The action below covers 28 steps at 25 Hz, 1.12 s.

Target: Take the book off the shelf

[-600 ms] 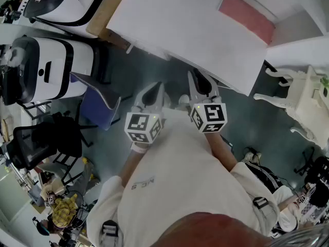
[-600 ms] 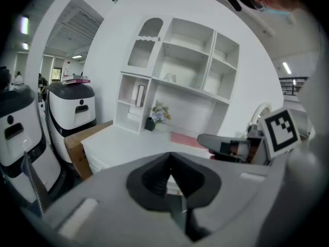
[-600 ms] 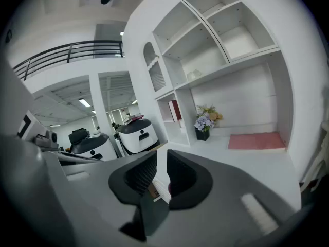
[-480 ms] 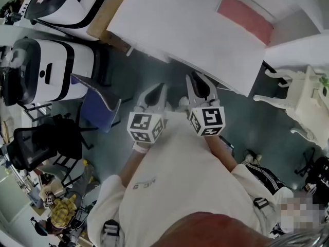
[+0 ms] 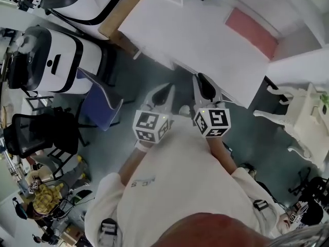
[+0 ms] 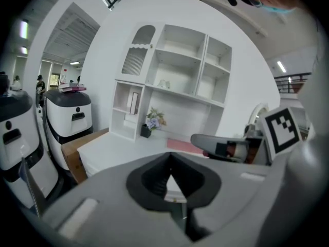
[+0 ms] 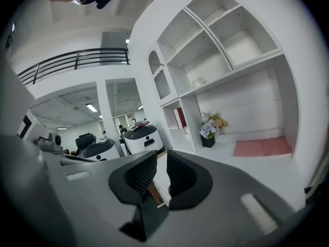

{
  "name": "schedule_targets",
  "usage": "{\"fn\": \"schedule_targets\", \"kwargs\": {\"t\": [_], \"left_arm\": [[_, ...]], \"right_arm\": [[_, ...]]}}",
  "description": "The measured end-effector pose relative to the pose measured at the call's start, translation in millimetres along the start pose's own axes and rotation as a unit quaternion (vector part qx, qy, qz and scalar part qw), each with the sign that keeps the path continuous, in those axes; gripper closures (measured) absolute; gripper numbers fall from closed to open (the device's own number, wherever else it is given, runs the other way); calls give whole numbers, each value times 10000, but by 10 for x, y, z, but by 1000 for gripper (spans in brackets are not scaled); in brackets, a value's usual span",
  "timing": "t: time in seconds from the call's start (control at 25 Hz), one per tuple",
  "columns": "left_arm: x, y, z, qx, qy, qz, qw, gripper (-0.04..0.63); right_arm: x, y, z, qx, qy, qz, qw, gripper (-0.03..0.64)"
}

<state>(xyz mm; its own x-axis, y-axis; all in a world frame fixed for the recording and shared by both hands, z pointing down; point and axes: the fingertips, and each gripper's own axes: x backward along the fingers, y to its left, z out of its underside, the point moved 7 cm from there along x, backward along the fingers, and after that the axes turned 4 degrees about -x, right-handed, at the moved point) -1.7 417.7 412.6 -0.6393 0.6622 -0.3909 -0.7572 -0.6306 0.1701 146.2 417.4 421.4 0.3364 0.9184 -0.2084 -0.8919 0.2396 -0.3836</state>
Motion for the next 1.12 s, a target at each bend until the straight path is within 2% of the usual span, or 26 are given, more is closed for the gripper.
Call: {"fn": "schedule_targets", "kwargs": {"t": [0.24, 0.44, 0.68, 0.96, 1.12], "left_arm": [[12, 228, -66, 14, 20, -109, 9999, 595], [-232, 589, -137, 67, 80, -55, 9999, 595], [-621, 1480, -462, 255, 129, 92, 9995, 595], [-981, 2696, -979, 330, 47, 157, 9993, 595], [-1120, 3209, -1216, 271, 94, 311, 9991, 595]], "right_arm": [[-235, 78, -14, 21, 47, -112, 9999, 535], [-700, 94, -27, -91, 212, -216, 9995, 520], [-1696, 214, -254, 64, 367, -70, 9993, 520], [-2877, 299, -608, 1, 271, 352, 9990, 520], [-3401, 357, -764, 17, 120, 654, 9978, 512]]}}
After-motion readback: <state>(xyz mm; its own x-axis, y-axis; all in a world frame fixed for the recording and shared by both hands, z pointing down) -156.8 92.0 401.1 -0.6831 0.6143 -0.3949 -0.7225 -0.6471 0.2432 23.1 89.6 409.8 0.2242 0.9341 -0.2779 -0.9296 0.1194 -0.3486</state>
